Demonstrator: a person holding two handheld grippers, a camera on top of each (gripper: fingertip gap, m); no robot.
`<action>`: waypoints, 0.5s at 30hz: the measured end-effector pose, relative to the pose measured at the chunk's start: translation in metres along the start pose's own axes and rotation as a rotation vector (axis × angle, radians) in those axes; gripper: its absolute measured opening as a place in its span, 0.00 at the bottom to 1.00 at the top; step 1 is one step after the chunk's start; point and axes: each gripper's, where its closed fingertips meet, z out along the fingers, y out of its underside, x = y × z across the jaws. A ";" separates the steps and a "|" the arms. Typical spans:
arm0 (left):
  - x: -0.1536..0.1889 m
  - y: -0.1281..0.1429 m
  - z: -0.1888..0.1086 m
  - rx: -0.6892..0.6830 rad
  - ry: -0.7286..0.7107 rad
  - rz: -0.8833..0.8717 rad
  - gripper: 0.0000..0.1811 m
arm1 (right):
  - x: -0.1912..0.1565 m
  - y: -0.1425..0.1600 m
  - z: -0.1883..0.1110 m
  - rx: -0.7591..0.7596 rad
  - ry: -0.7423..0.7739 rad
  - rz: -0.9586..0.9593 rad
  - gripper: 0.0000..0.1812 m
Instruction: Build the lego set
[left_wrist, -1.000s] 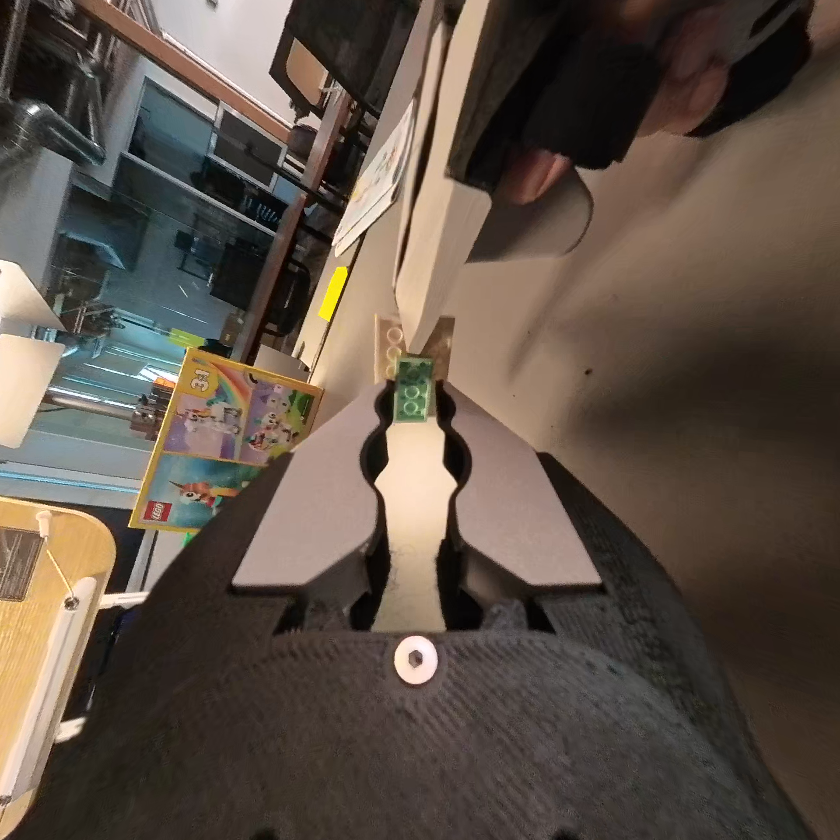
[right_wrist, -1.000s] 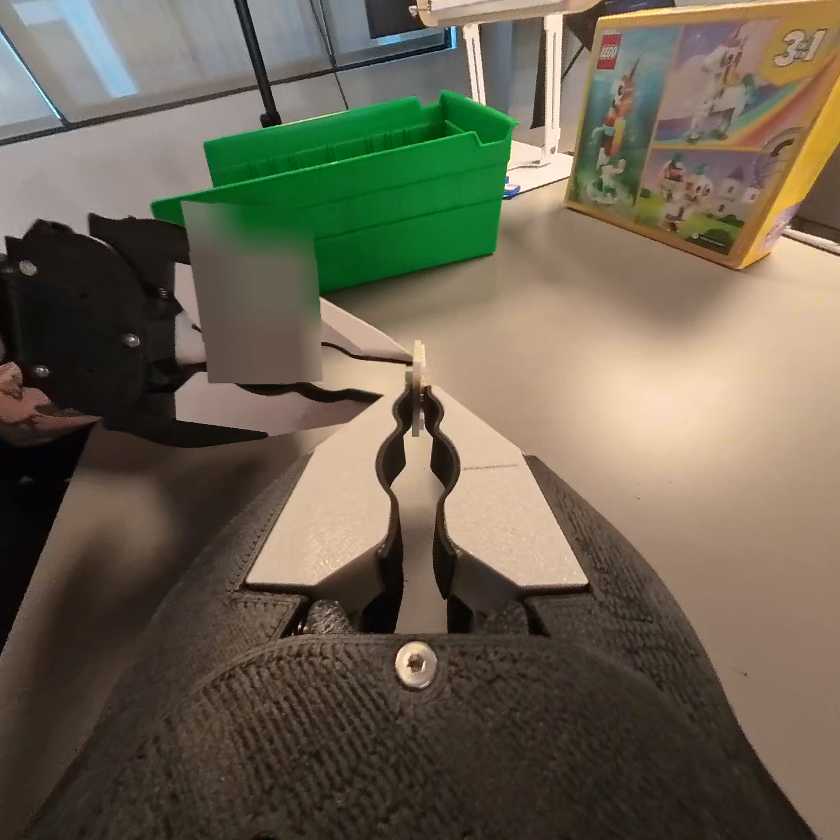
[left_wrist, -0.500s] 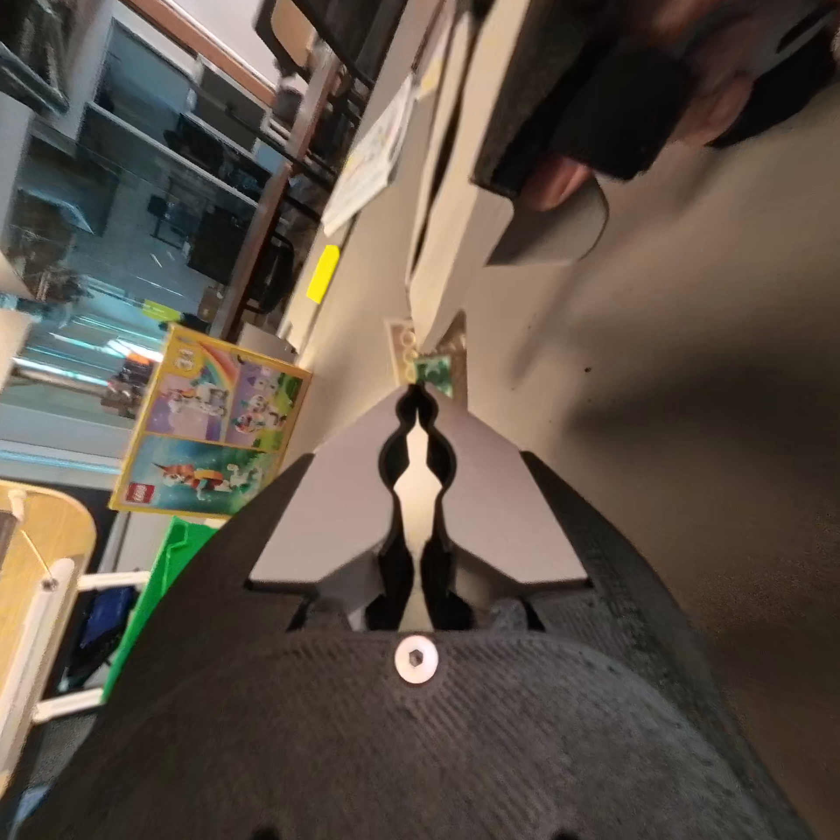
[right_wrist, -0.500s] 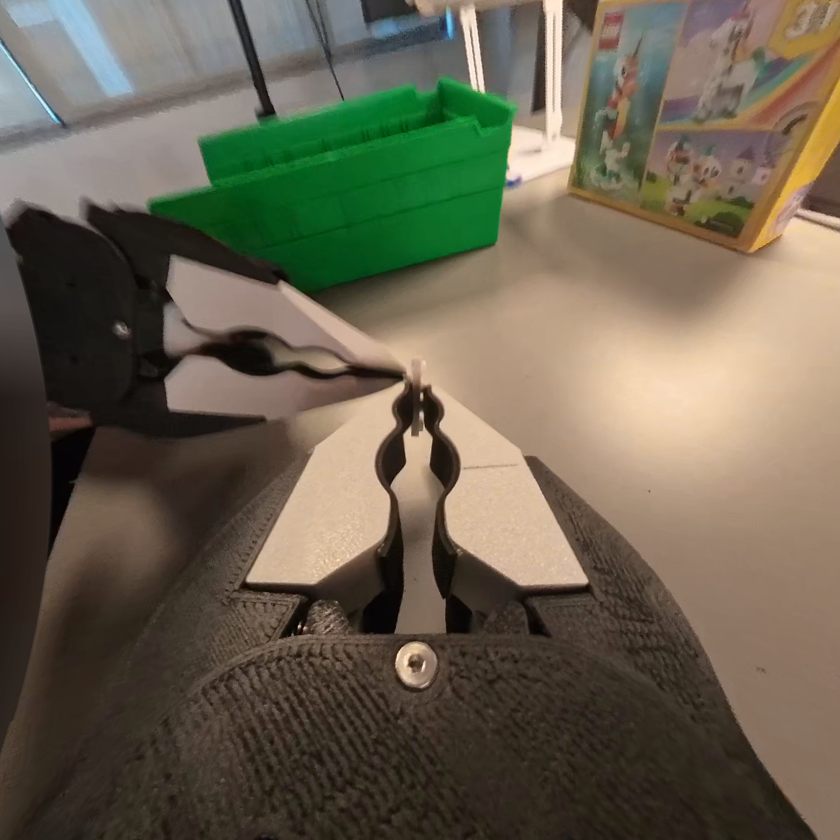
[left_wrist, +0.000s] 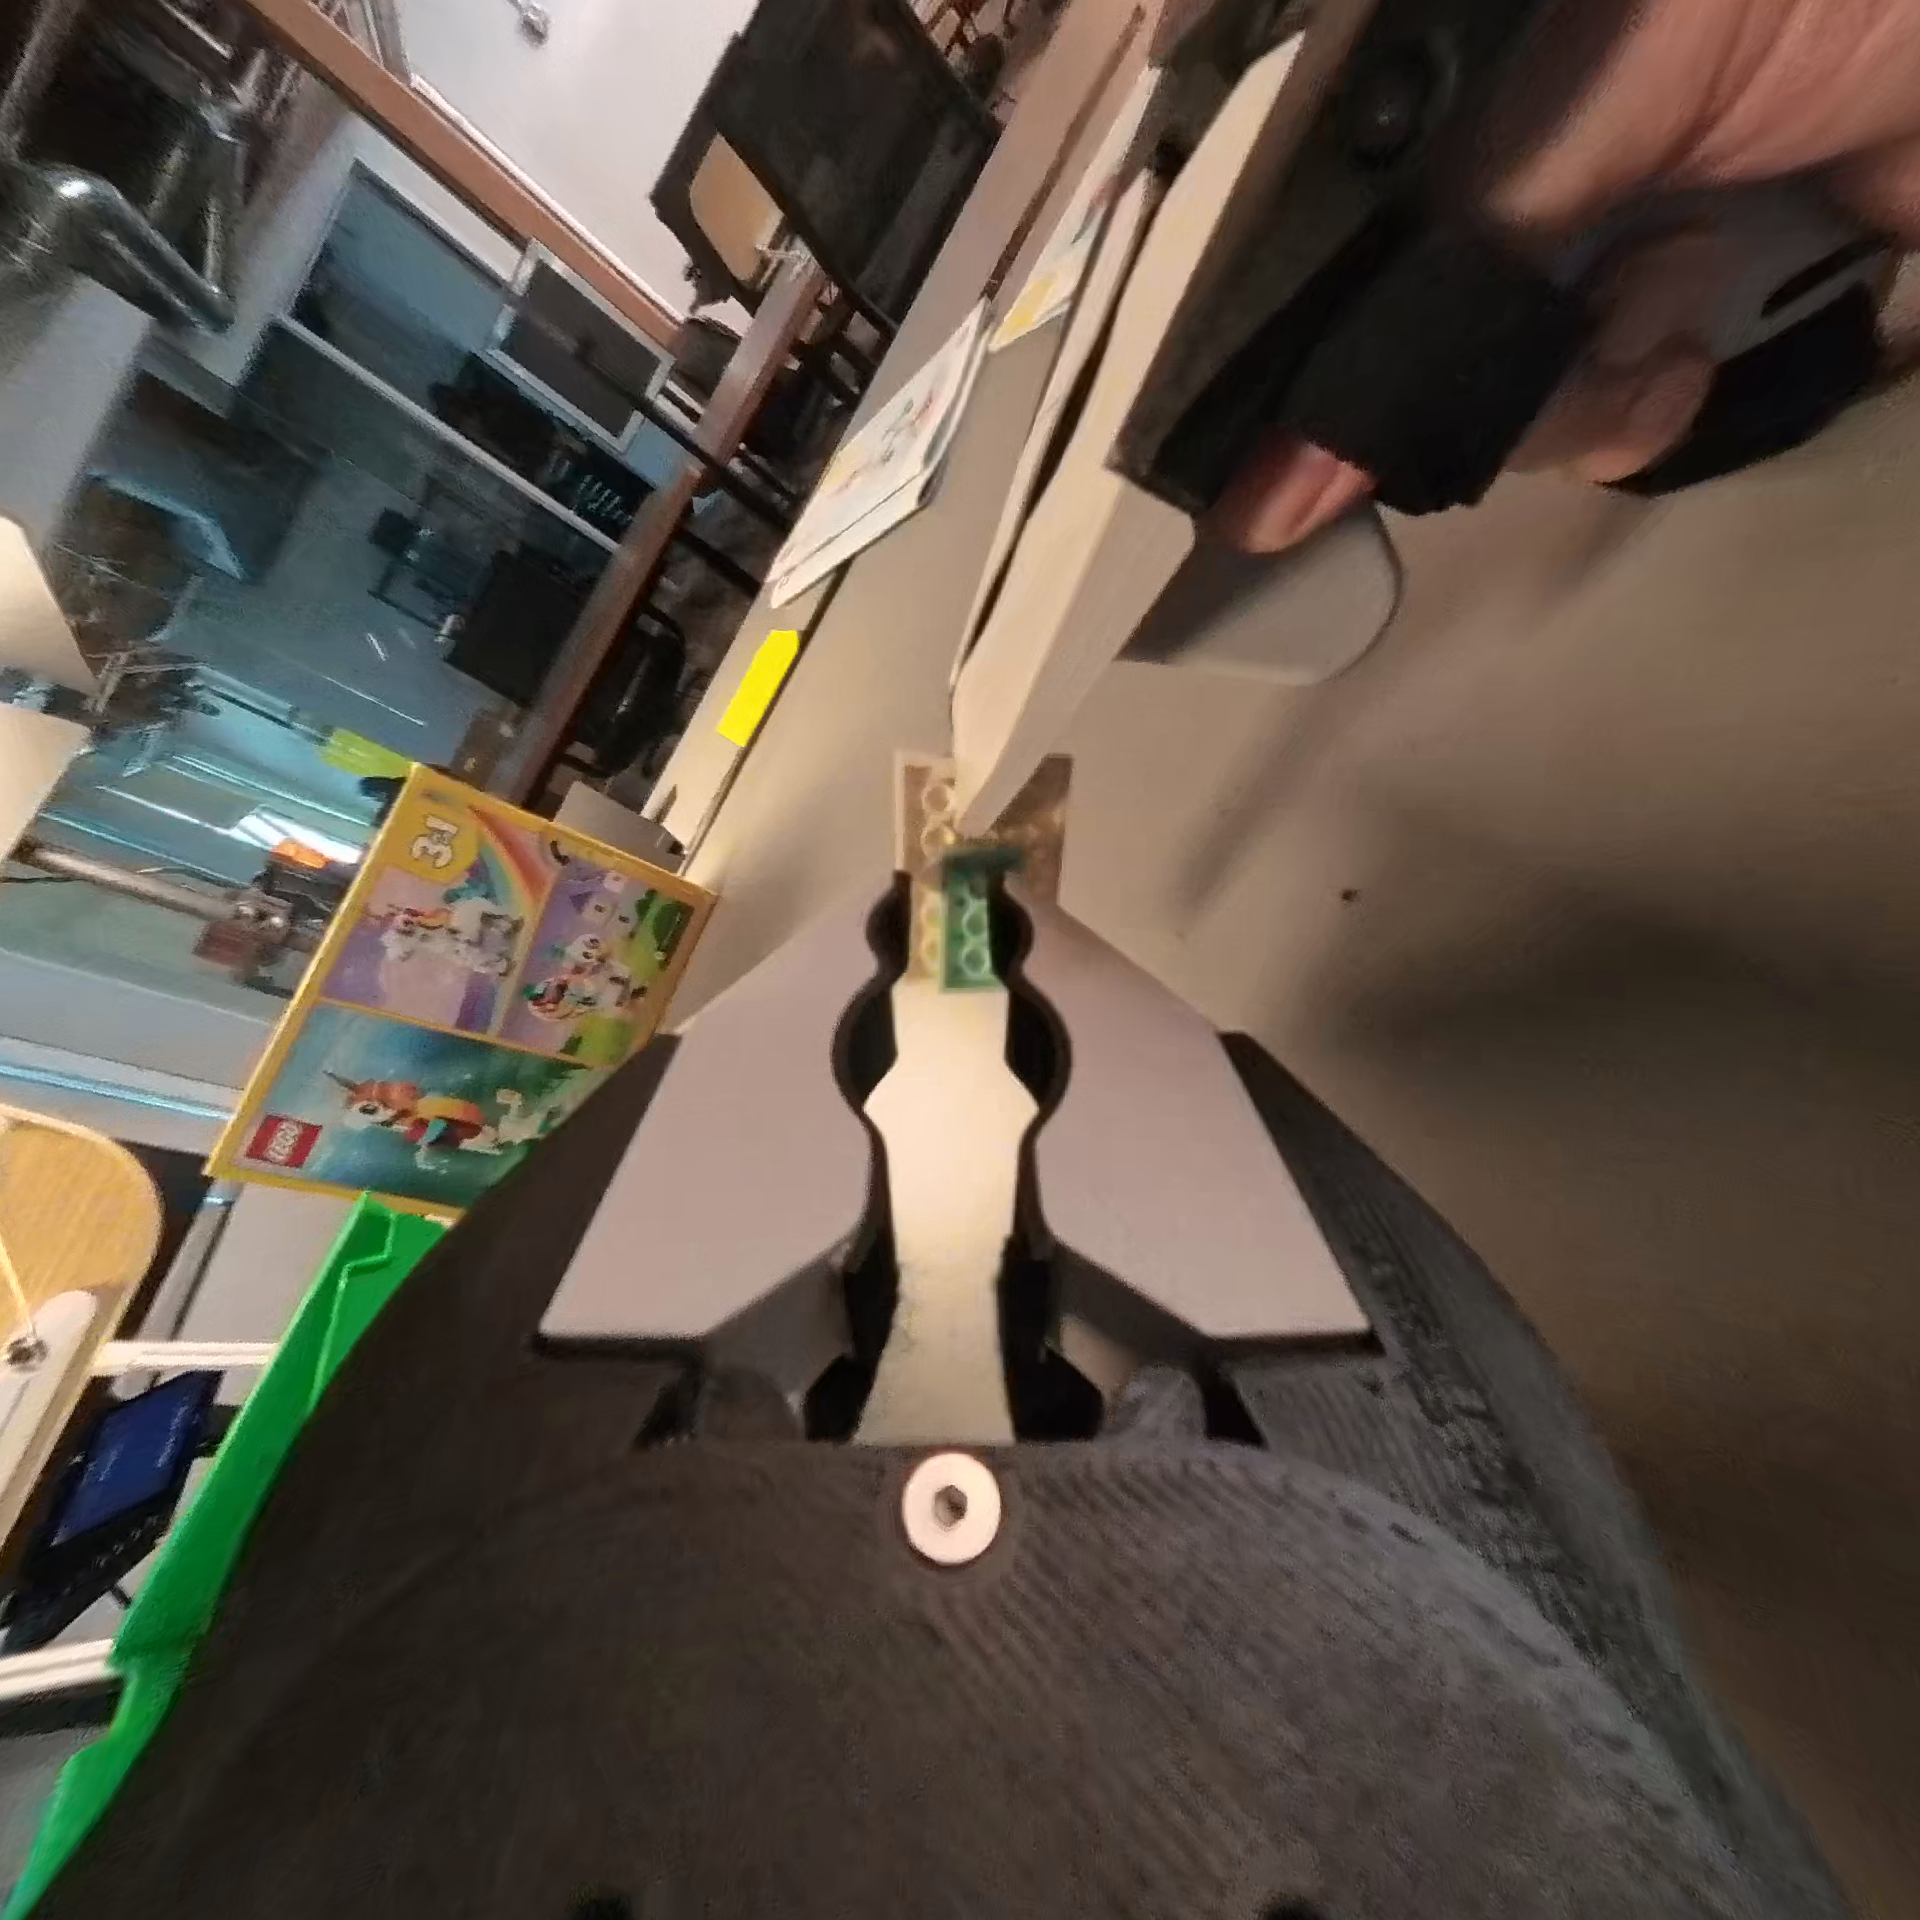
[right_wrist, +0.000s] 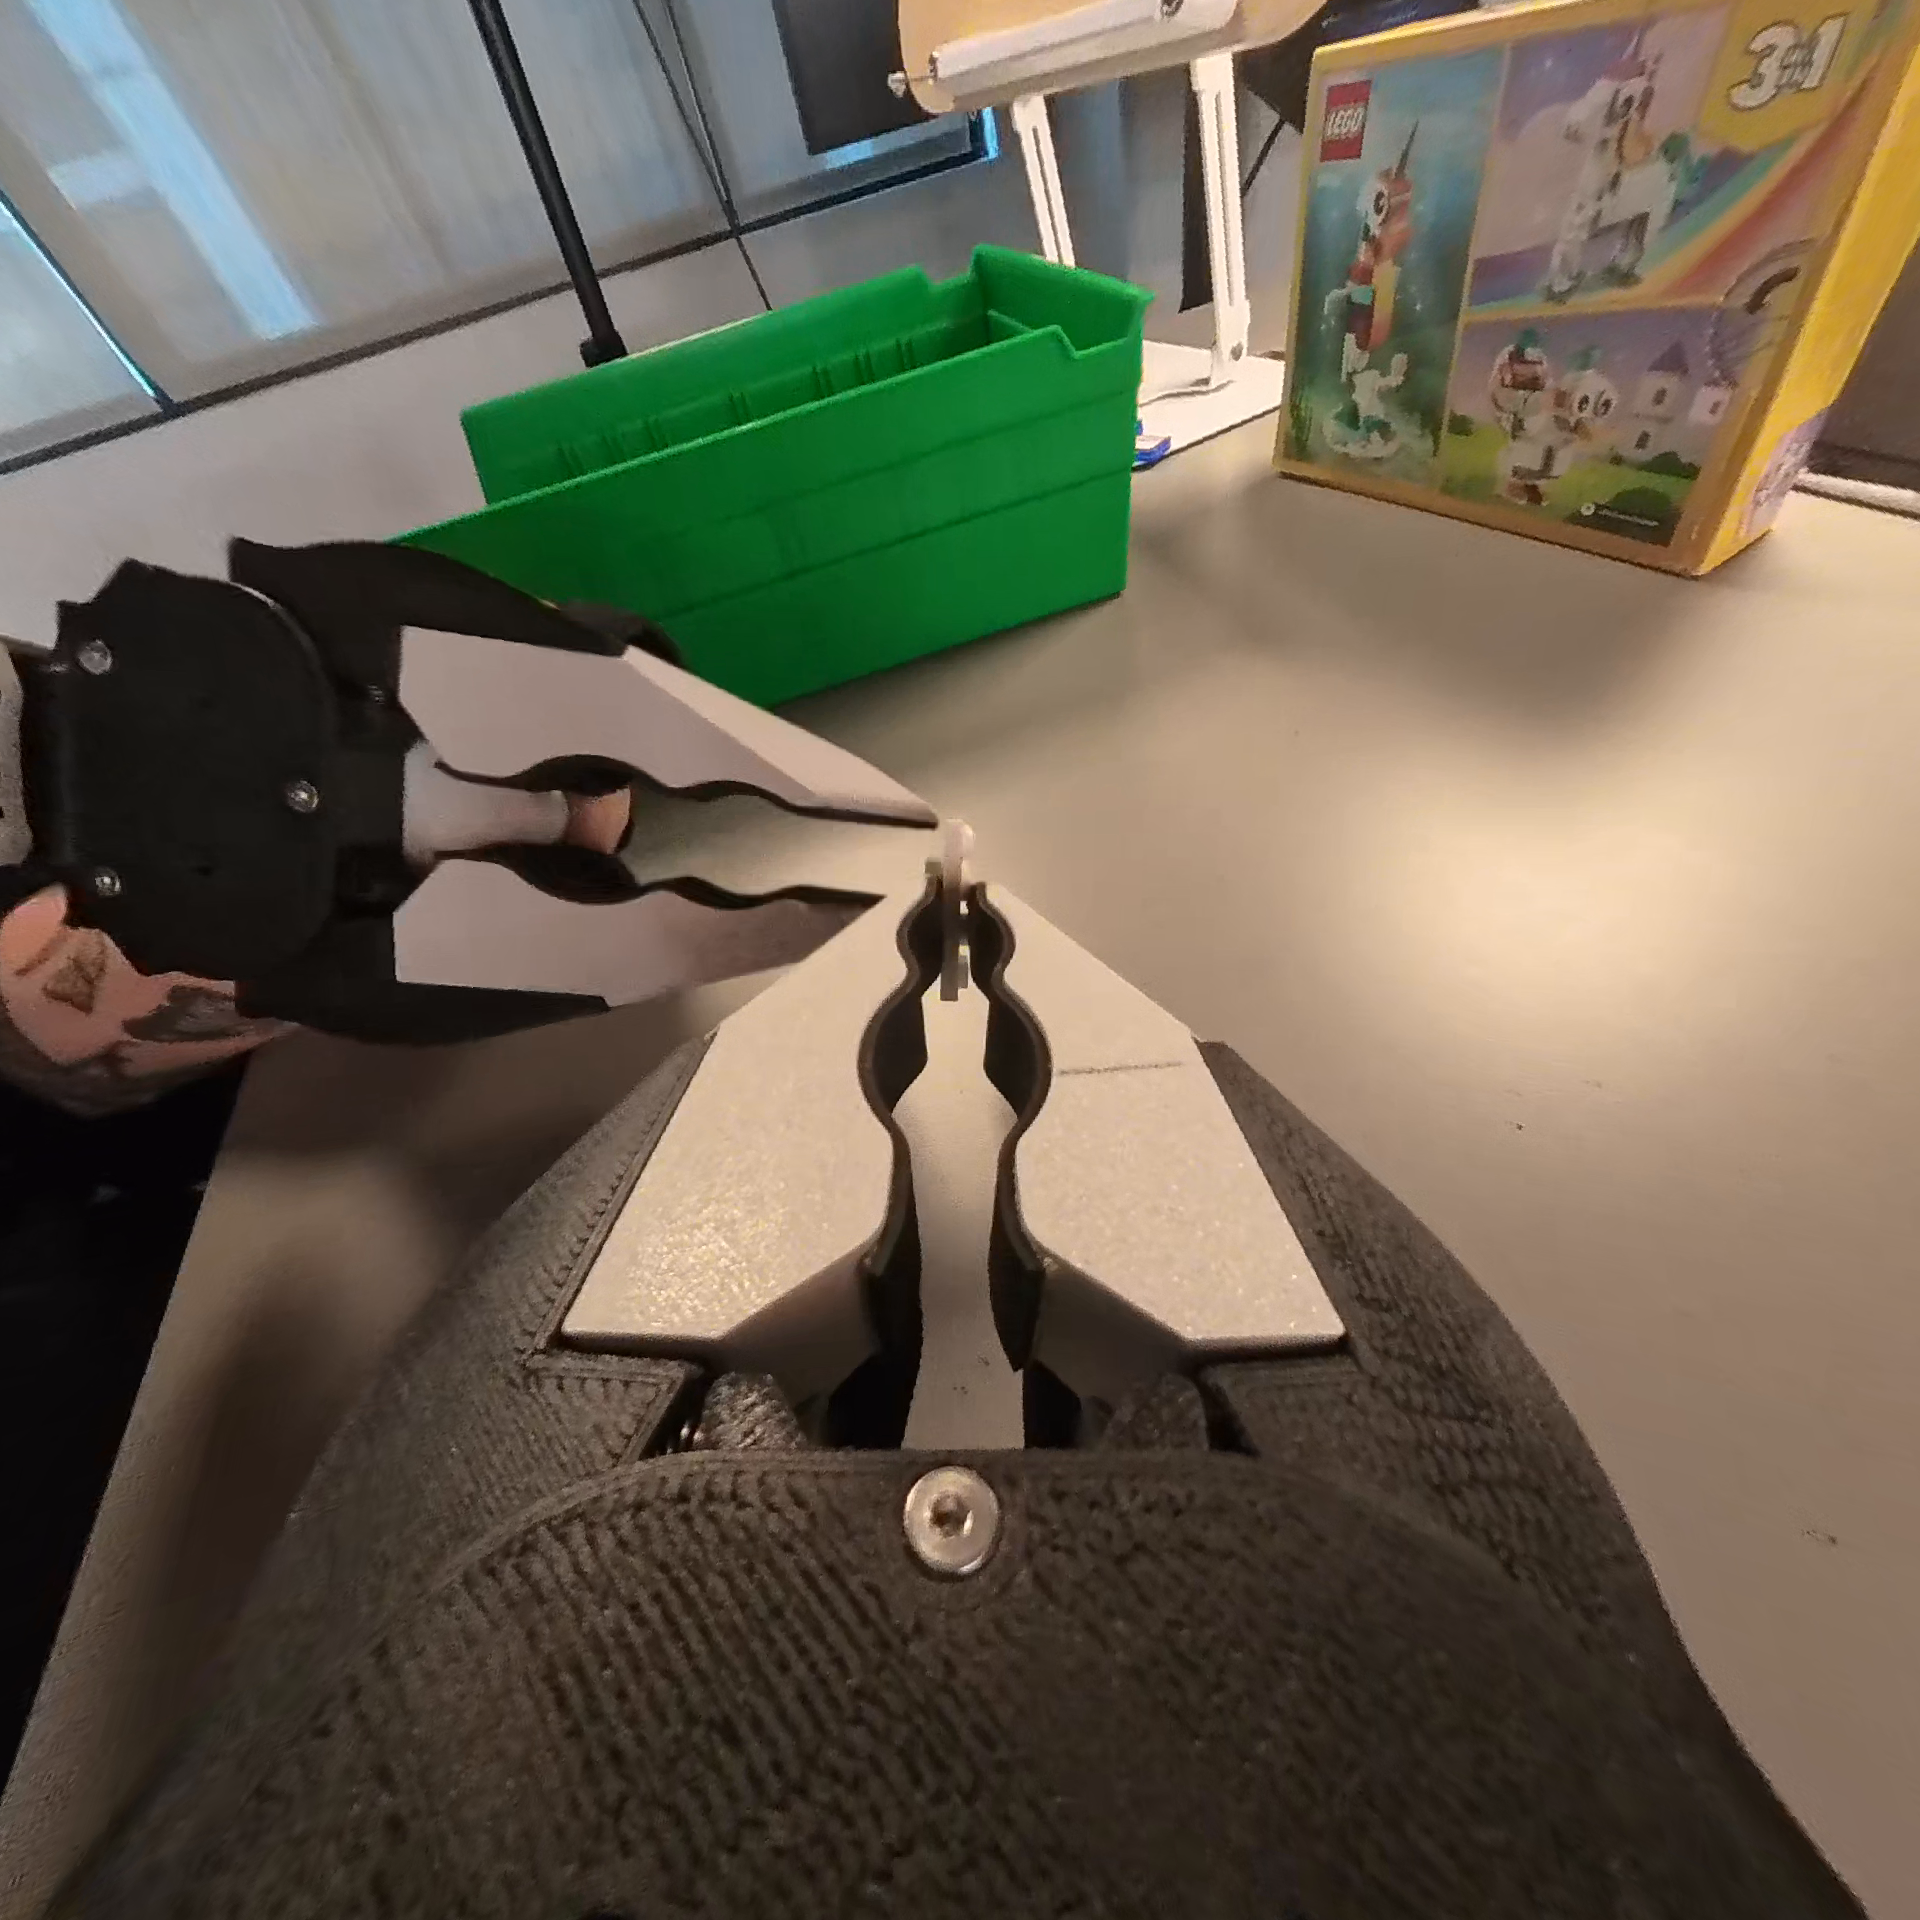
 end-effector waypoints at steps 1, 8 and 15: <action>0.001 0.000 0.000 0.003 0.009 -0.011 0.07 | 0.000 0.000 0.000 0.001 0.001 -0.001 0.01; 0.005 0.001 -0.001 0.001 0.046 -0.044 0.07 | 0.000 -0.001 0.000 0.009 -0.005 0.031 0.01; 0.009 0.002 -0.001 -0.002 0.086 -0.070 0.07 | -0.002 0.003 0.000 0.005 -0.060 0.147 0.01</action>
